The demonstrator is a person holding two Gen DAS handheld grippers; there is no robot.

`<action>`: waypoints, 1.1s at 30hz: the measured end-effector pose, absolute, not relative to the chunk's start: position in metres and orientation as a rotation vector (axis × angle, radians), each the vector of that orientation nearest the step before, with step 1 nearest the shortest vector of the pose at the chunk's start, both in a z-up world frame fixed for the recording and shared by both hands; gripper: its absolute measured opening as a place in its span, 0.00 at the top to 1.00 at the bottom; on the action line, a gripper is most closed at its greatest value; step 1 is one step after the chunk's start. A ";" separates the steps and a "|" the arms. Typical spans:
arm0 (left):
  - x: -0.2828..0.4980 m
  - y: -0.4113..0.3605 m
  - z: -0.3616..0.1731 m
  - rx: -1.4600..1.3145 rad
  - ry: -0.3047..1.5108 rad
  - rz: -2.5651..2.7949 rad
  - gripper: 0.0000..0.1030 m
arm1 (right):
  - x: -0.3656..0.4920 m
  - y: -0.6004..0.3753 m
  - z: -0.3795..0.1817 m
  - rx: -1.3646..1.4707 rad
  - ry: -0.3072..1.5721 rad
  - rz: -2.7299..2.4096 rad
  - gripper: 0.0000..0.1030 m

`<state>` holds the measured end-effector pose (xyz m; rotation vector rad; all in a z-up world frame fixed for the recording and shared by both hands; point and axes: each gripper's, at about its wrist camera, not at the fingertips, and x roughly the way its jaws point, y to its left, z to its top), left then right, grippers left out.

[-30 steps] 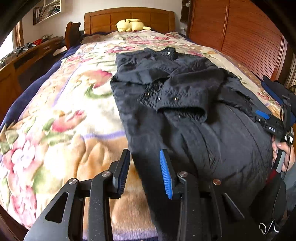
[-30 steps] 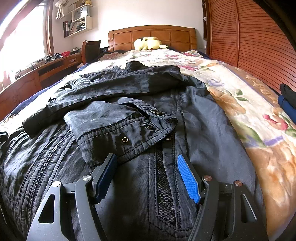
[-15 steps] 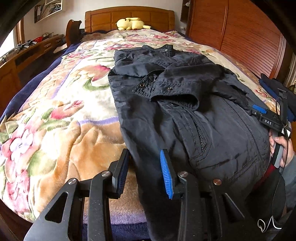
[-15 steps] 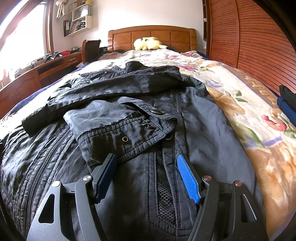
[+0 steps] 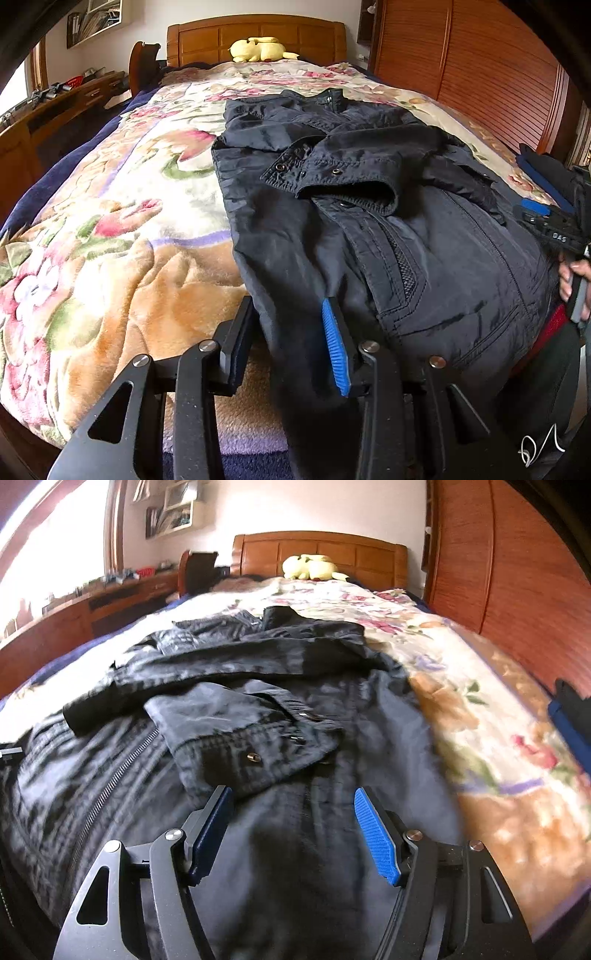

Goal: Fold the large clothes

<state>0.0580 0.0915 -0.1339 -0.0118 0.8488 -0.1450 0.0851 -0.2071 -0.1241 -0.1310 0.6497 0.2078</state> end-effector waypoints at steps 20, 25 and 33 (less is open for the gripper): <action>0.041 0.095 -0.129 -0.026 0.868 -0.156 0.62 | 0.065 -0.285 -0.116 -0.060 0.808 0.167 0.32; 0.034 0.095 -0.128 -0.027 0.877 -0.159 0.62 | 0.060 -0.282 -0.121 -0.086 0.814 0.175 0.32; 0.031 0.091 -0.129 -0.011 0.888 -0.163 0.62 | 0.052 -0.282 -0.121 -0.118 0.838 0.188 0.32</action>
